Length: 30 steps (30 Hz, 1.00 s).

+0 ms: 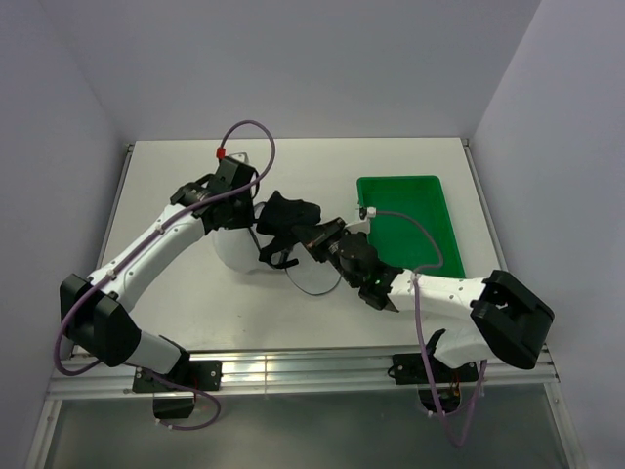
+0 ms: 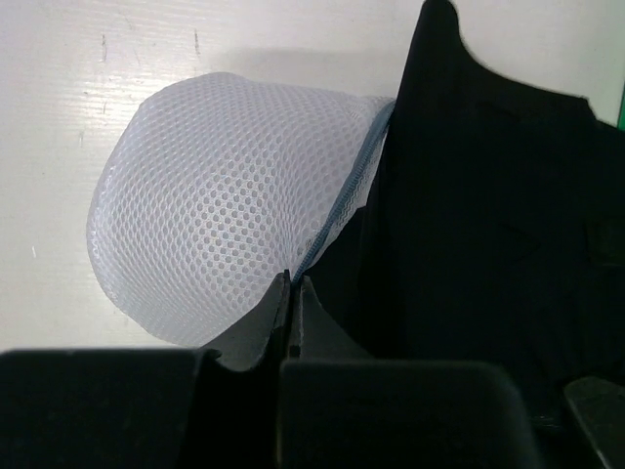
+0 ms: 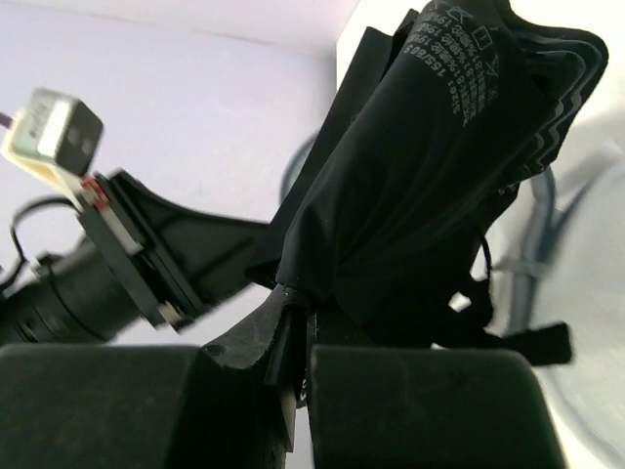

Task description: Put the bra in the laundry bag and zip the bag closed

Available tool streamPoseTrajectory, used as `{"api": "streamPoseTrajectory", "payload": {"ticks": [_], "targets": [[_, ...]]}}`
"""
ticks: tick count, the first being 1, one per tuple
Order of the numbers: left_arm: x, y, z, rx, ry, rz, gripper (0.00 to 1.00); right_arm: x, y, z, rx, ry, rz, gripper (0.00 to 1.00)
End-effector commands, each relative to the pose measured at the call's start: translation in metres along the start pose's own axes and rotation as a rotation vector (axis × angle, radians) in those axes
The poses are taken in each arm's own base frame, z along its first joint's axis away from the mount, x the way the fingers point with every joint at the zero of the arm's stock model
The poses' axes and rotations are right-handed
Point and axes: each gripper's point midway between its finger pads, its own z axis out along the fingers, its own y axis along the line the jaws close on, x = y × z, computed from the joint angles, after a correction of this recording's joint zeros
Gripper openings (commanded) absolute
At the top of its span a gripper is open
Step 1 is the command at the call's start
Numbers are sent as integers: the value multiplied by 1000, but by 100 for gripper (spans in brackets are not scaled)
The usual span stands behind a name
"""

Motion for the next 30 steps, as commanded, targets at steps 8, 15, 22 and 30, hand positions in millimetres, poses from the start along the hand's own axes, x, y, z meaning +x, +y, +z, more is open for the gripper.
{"api": "streamPoseTrajectory", "payload": {"ticks": [8,15,22,30], "targets": [[-13,-12,-10,85,-41,-29,0,14,-17,-10,-25,25,-105,0],[-1,-27,-20,216,-9,29,0,23,-14,9,-1,20,-233,0],[13,-28,-33,278,16,75,0,18,-14,26,40,-32,-300,0],[20,-48,-38,404,42,95,0,43,-3,37,5,25,-337,0]]}}
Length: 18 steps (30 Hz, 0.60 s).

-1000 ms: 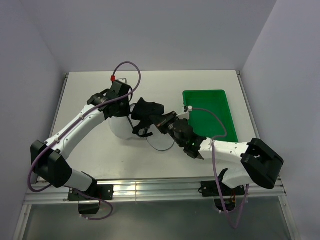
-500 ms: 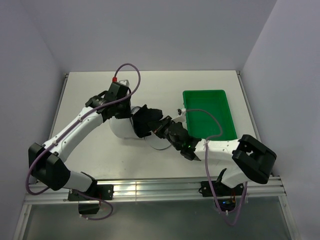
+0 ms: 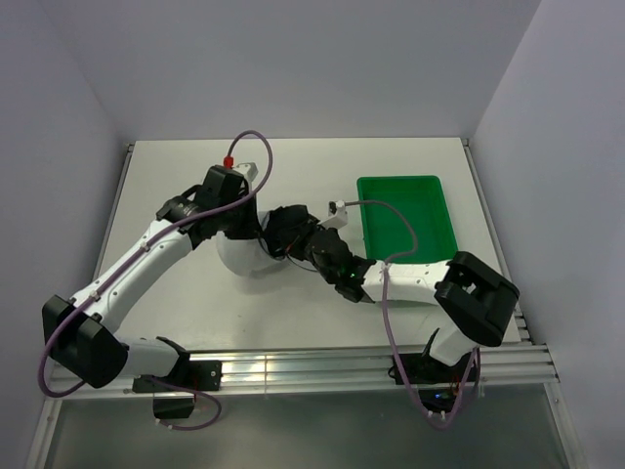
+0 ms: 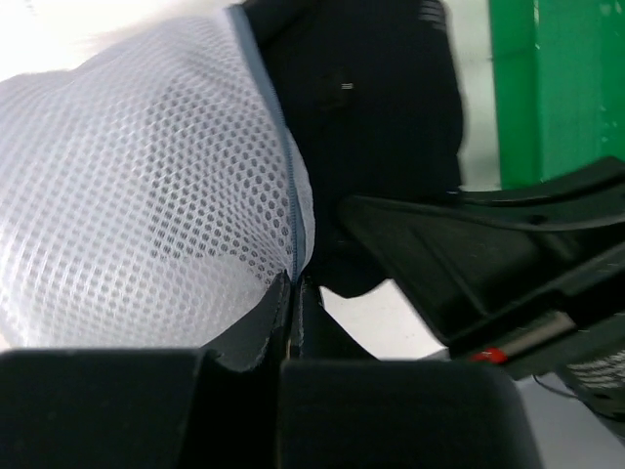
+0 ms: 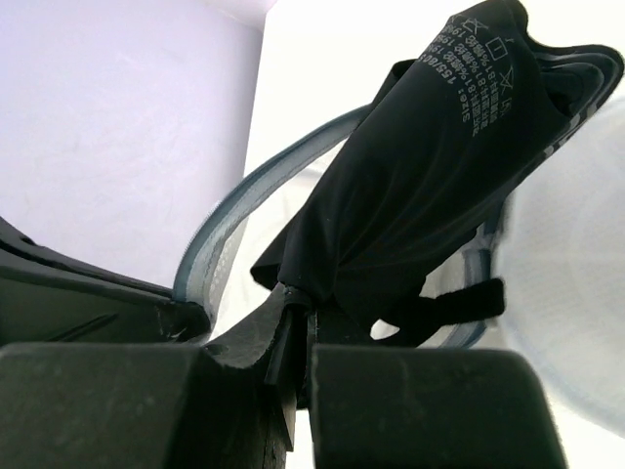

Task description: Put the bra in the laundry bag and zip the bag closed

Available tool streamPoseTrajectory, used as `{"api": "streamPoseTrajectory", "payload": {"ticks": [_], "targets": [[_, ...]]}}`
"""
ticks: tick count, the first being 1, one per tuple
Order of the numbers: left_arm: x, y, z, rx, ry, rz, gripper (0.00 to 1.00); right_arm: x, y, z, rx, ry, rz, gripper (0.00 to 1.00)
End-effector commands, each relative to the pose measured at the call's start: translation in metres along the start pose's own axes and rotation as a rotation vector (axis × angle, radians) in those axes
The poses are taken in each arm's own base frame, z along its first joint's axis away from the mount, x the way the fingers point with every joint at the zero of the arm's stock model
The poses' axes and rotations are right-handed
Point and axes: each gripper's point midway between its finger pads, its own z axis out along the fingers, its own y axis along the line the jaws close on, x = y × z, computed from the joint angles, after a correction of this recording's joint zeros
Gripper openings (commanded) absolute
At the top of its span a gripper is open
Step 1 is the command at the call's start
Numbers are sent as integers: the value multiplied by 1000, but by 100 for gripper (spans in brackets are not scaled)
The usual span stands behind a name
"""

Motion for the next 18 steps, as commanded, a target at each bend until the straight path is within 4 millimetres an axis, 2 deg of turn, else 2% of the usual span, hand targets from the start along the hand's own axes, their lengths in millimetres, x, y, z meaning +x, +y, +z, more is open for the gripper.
{"api": "streamPoseTrajectory", "payload": {"ticks": [1,4,7,11,14,15,17,18], "targets": [[-10,-24,-3,132,-25,30,0,4,32,4,-66,-14,-57,0],[-13,-34,0,184,-36,29,0,22,45,3,-112,38,-84,0],[-17,-33,3,176,-46,22,0,44,58,1,-221,130,-90,0],[-16,-12,9,76,-59,-19,0,70,80,-9,-383,255,-127,0],[-15,14,9,-32,-93,-62,0,88,87,-18,-483,336,-146,0],[-17,16,5,-27,-109,-69,0,89,88,-19,-503,342,-148,0],[-14,6,2,47,-123,-57,0,89,87,-26,-526,351,-144,0],[-20,-2,-9,94,-161,-49,0,79,95,-31,-545,325,-135,0]]}}
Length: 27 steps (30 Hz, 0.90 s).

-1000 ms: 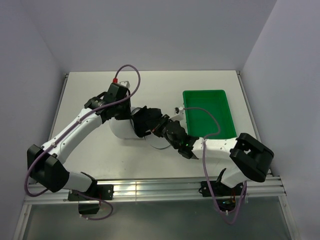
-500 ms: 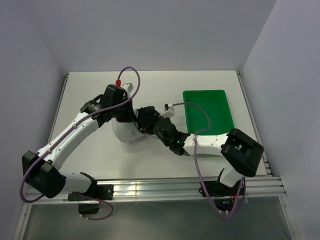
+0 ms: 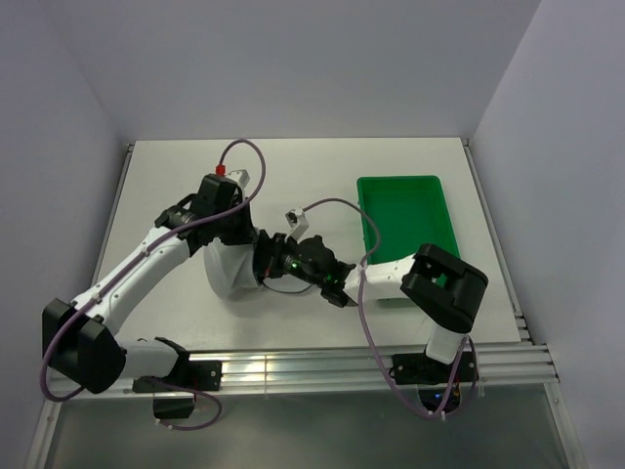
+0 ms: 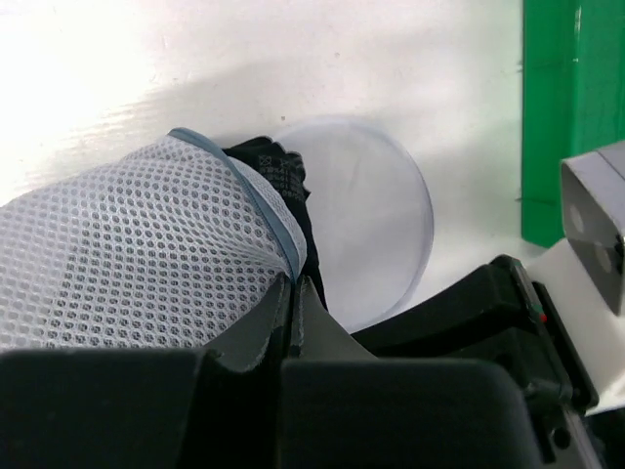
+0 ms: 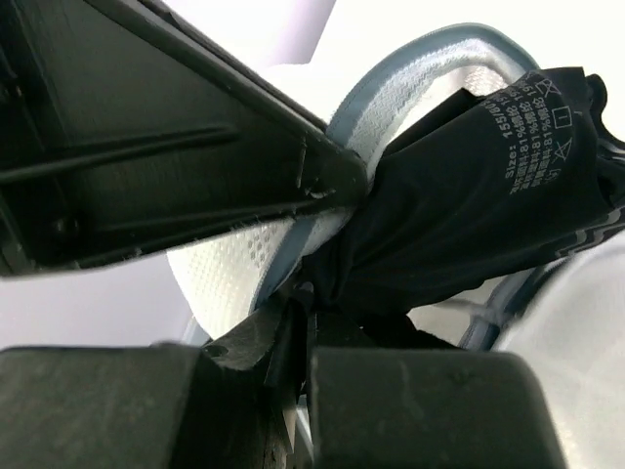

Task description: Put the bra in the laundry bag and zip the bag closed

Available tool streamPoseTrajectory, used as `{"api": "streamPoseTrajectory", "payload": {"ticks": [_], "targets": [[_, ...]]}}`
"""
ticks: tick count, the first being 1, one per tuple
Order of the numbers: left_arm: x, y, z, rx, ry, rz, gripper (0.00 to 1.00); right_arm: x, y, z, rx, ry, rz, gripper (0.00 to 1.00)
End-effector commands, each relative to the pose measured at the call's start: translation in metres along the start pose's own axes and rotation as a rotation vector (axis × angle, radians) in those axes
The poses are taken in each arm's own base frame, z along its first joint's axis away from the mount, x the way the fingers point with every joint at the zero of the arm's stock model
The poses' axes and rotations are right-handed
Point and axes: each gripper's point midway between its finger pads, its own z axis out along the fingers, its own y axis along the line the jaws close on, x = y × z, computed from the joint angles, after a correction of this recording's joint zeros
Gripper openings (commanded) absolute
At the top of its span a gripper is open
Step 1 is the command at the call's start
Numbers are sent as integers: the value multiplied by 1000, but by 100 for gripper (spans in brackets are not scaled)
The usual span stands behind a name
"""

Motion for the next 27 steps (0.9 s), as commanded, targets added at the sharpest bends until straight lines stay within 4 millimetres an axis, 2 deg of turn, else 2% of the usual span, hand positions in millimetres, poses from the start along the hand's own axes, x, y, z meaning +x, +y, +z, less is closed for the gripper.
{"api": "streamPoseTrajectory", "payload": {"ticks": [1,5,6,7,8,10,12,14,15,16,17,18,20,21,22,23,24,25,26,27], "targets": [[-33,-33,-29,173,-182,10,0,-22,58,-18,-229,-44,-38,0],[-54,-55,-51,259,-244,22,0,-57,69,-45,-176,-131,-112,0],[-59,-60,-54,283,-259,21,0,-73,83,-56,-183,-170,-138,0],[-64,-68,-58,315,-272,7,0,-79,81,-59,-134,-170,-182,0],[-72,-81,-63,383,-300,10,0,-86,85,-64,-126,-179,-204,0],[-80,-96,-69,458,-320,-27,0,-104,96,-78,-103,-200,-265,0],[-90,-109,-78,530,-365,-41,0,-115,103,-86,-74,-196,-323,0],[-89,-106,-76,531,-375,-82,0,-118,102,-86,-46,-170,-360,0],[-90,-102,-74,513,-395,-100,0,-113,95,-80,-14,-133,-396,0],[-83,-94,-64,495,-386,-137,0,-109,91,-77,-6,-112,-405,0],[-80,-89,-65,488,-400,-157,0,-103,86,-73,-1,-88,-409,0],[-64,-74,-48,447,-374,-212,0,-93,73,-64,25,-55,-413,0],[-58,-64,-43,444,-401,-259,0,-75,51,-51,60,1,-414,0],[-38,-50,-26,409,-356,-306,0,-68,41,-48,78,15,-405,0],[-38,-47,-21,410,-371,-320,0,-60,33,-44,90,35,-406,0],[-28,-40,-11,390,-348,-339,0,-54,26,-41,99,51,-406,0],[-21,-35,-3,375,-328,-370,0,-41,10,-34,128,84,-402,0],[0,-23,13,342,-284,-393,0,-33,3,-31,140,104,-403,0],[6,-18,21,336,-276,-409,0,-26,-3,-28,149,119,-406,0],[22,-8,32,307,-247,-440,0,-13,-12,-21,162,151,-412,0]]}}
